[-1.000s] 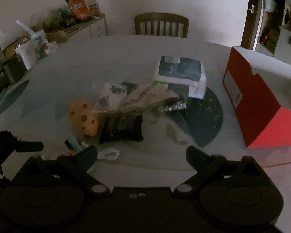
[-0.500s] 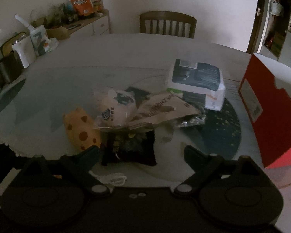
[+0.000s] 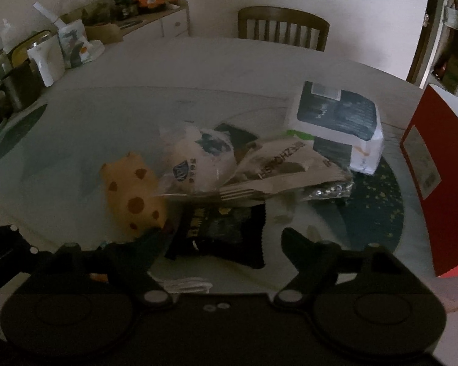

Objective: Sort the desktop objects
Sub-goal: 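Grasp white bread-picture bag with left tool while right tool grasps black snack bag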

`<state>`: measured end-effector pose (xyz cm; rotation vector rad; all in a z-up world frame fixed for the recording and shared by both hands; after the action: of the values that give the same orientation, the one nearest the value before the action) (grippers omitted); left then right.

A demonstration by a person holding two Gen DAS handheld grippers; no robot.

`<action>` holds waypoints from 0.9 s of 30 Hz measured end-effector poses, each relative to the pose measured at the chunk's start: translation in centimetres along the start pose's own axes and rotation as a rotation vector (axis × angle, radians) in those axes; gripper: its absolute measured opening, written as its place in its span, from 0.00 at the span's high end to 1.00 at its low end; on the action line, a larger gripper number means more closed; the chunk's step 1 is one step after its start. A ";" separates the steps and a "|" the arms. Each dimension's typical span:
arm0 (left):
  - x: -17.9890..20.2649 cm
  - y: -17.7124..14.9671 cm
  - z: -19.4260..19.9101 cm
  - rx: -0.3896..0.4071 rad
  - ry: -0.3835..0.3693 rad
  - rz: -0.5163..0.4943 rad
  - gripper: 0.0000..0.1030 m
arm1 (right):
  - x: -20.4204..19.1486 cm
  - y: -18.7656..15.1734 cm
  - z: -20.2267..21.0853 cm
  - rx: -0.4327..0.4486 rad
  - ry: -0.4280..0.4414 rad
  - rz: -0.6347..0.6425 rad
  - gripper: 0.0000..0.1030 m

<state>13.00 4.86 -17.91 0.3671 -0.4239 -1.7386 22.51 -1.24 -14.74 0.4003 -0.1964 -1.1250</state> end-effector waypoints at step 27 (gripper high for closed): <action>-0.6 0.3 1.9 0.005 -0.034 0.099 0.44 | 4.1 -2.2 3.6 0.008 0.025 -0.098 0.47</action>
<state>12.55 5.57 -16.07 0.3150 -0.4634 -1.6495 21.10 -6.49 -12.52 0.4344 -0.1606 -1.2155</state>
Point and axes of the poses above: each gripper's, at about its wrist camera, not at the fingertips, and z roughly against the way its jaws point, x to its right, y to its top, the point moved 9 cm from there along -z, roughly the way its jaws point, and after that the axes turned 14 degrees about -x, right-handed, at the moved point
